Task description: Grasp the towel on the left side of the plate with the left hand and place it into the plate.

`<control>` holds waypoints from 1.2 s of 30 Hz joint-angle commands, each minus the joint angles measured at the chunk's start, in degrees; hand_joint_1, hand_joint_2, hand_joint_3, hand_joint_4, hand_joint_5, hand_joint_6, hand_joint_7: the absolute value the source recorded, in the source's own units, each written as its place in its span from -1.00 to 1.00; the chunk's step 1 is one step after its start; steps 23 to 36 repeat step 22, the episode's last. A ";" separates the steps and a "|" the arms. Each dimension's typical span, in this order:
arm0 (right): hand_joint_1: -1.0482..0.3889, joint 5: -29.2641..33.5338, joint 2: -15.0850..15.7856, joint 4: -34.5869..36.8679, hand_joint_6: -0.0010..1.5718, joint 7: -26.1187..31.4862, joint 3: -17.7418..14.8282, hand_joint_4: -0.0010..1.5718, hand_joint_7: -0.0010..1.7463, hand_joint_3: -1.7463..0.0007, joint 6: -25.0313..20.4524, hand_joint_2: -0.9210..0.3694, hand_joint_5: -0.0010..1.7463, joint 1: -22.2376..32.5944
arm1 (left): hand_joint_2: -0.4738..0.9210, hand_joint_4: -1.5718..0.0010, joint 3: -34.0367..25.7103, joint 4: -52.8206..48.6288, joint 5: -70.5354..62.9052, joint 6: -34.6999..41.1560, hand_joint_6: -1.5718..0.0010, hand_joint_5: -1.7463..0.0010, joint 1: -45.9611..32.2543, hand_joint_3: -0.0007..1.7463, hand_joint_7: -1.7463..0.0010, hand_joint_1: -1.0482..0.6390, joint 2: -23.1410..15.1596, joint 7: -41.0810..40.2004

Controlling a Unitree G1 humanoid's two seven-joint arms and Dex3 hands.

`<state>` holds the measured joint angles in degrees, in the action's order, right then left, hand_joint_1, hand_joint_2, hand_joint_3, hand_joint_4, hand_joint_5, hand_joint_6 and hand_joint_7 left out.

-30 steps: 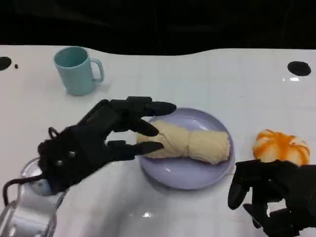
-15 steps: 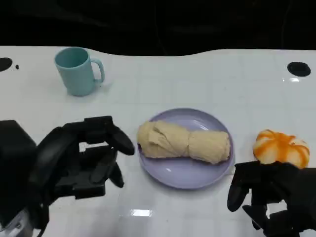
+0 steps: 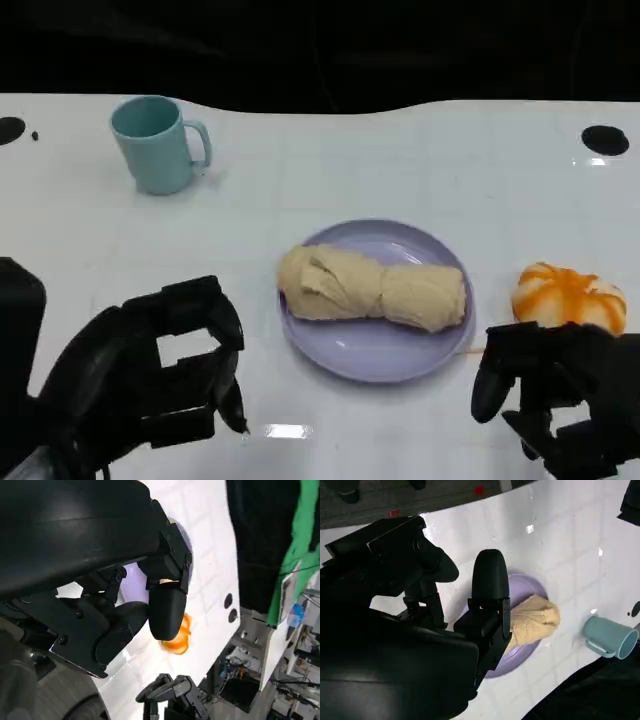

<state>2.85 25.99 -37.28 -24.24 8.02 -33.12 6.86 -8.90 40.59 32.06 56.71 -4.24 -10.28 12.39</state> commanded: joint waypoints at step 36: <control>0.51 -0.40 0.09 2.35 -0.13 0.04 -1.49 -0.09 0.63 -0.21 4.25 -0.48 0.91 0.41 | 0.46 -0.05 3.18 -7.14 -1.60 -4.18 0.14 -1.00 1.28 0.49 -0.98 0.14 -2.21 -0.70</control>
